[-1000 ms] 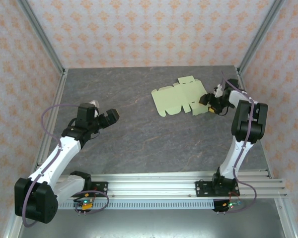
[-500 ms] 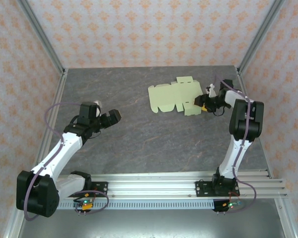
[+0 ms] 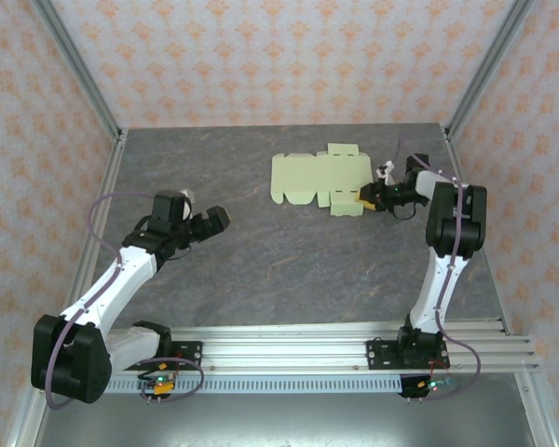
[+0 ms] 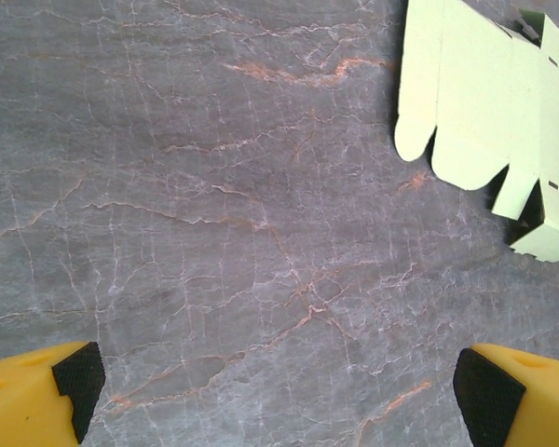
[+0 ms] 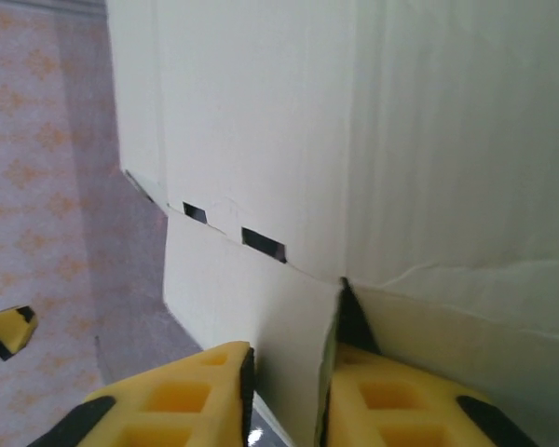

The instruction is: Fold the paper box

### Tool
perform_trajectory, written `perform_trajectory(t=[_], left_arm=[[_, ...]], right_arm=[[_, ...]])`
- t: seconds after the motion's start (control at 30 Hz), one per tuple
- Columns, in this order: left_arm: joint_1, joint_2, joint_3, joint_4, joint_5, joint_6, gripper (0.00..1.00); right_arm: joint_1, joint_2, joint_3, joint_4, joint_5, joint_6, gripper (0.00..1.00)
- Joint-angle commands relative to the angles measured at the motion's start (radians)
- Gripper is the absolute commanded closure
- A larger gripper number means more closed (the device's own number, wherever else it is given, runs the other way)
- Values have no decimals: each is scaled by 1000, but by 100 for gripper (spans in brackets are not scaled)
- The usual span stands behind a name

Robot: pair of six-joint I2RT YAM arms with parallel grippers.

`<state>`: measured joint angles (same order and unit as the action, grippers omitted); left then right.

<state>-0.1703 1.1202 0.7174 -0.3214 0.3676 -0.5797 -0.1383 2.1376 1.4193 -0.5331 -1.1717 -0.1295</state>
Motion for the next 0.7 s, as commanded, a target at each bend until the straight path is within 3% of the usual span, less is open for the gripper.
perform_trajectory(t=[0.0,0.27,0.43,0.53,0.67], left_arm=[[-7,1,1,22,17,-13,0],[-9,-21,18,1,13,-16,0],[-8,-46,24,6,25,-41,0],[-9,-73,34,2,16,-55,0],[-12,-104,58,-3,2,-62,0]], right_arm=[[9,-4,16,1,-52,0,82],[25,-91,-15,-1,-3,9,98],[55,-271,-102,27,112,33,100],[64,-422,-157,55,237,71,100],[136,-623,-155,-13,519,35,100]])
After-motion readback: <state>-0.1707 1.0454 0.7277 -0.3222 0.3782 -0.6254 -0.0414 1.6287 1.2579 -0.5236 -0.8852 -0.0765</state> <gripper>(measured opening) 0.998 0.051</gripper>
